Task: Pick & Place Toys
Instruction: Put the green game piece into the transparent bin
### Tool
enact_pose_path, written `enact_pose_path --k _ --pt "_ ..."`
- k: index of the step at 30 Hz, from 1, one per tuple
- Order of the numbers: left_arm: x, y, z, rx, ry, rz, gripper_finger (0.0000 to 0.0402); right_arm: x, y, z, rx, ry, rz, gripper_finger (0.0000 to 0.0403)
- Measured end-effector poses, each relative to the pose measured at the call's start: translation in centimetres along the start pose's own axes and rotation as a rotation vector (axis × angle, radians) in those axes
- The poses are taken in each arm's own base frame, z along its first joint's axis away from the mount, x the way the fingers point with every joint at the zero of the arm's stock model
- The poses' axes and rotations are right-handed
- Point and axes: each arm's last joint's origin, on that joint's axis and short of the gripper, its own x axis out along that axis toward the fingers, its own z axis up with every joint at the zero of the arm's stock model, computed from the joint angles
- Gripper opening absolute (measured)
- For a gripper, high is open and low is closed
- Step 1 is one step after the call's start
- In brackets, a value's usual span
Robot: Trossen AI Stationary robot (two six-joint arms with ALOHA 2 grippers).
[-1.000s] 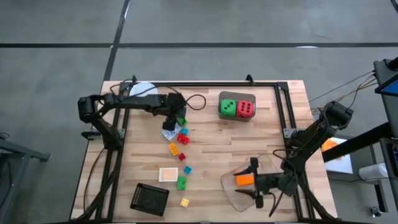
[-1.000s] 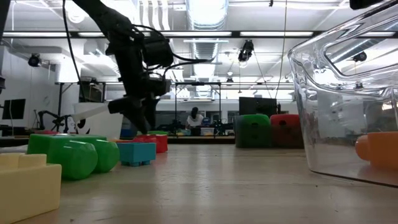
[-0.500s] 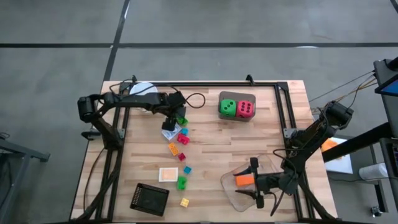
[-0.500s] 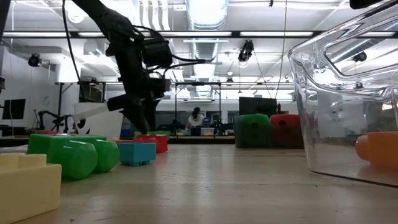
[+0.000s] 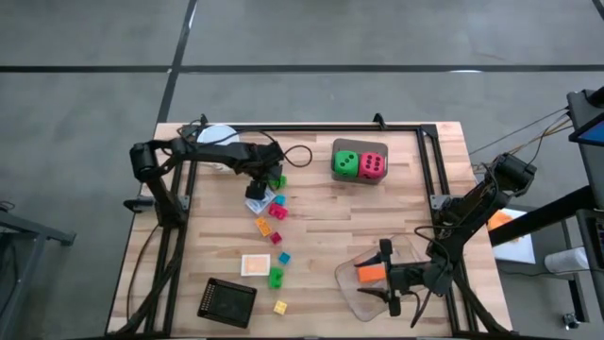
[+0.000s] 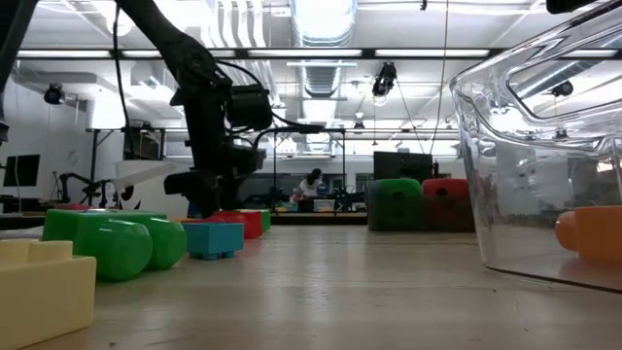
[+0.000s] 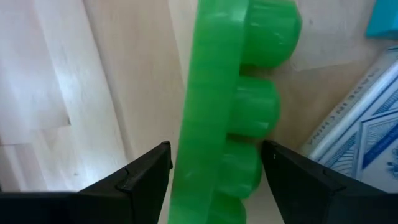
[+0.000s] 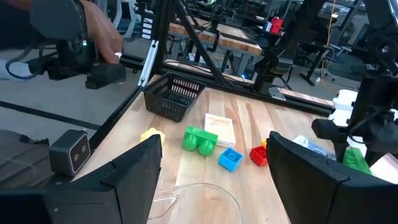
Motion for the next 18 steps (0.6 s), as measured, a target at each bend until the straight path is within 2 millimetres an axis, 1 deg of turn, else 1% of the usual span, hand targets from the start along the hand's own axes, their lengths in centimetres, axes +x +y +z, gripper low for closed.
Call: enact_pose_path --k 2,4,6,9,10,16,18 --pt "0.04 0.01 0.00 0.003 0.003 0.003 0.0253 0.00 0.00 0.01 0.001 -0.001 0.000 0.0278" --pt "0.04 0.03 -0.01 0.003 0.008 0.010 0.0242 0.00 0.00 0.01 0.001 -0.001 0.000 0.0278" --pt "0.01 0.03 -0.03 0.003 0.011 0.013 0.0219 0.00 0.00 0.02 0.001 -0.001 0.000 0.0278" --pt "0.01 0.10 -0.04 0.001 0.023 0.035 0.0171 0.00 0.00 0.01 0.002 -0.001 -0.001 0.0278" --pt "0.00 0.16 -0.06 -0.002 0.033 0.052 0.0162 0.00 -0.01 0.01 0.002 -0.001 -0.001 0.0278" --pt "-0.14 0.45 -0.29 -0.017 0.112 0.164 0.0161 0.00 -0.01 0.00 0.002 -0.002 -0.001 0.0278" --pt "-0.59 0.52 -0.32 -0.028 0.108 0.181 0.0161 0.02 -0.03 0.00 0.003 -0.001 -0.003 0.0278"
